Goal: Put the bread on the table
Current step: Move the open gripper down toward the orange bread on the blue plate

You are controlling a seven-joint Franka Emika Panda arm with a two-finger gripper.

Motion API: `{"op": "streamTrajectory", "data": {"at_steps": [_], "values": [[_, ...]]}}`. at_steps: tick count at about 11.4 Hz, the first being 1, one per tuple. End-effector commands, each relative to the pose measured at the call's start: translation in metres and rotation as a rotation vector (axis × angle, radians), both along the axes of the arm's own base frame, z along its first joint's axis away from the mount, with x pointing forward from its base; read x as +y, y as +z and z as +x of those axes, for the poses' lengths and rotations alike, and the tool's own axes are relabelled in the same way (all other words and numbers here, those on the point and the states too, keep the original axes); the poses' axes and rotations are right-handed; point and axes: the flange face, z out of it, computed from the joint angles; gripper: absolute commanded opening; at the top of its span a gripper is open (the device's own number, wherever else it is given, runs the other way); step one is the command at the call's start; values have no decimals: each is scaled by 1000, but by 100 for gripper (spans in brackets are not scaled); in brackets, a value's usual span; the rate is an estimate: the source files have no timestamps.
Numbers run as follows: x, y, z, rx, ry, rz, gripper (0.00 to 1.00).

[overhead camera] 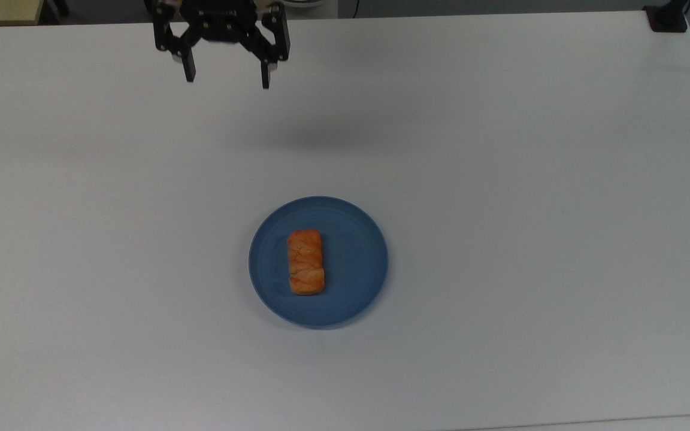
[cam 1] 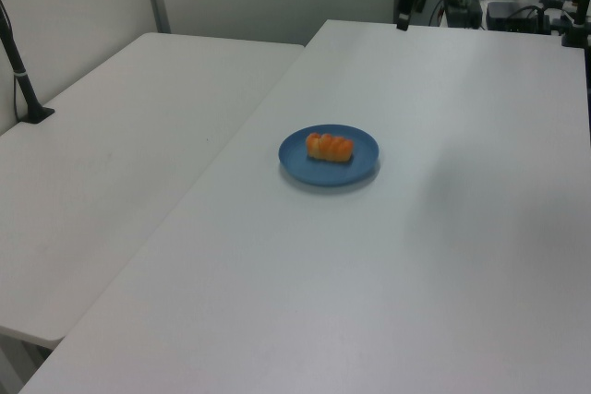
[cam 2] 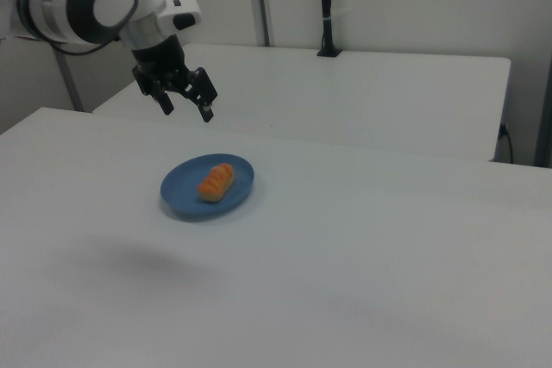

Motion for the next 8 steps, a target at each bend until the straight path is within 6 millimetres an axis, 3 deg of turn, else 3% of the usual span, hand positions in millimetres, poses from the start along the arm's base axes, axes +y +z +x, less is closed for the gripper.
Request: {"op": "streamTrajectory", "data": {"at_steps": [1,5,8], "values": [[14,-24,33,-50,-17,29,100],[43,-92,76,-150,8,31,100],[69,-150,95,-171,46,37,100]]}}
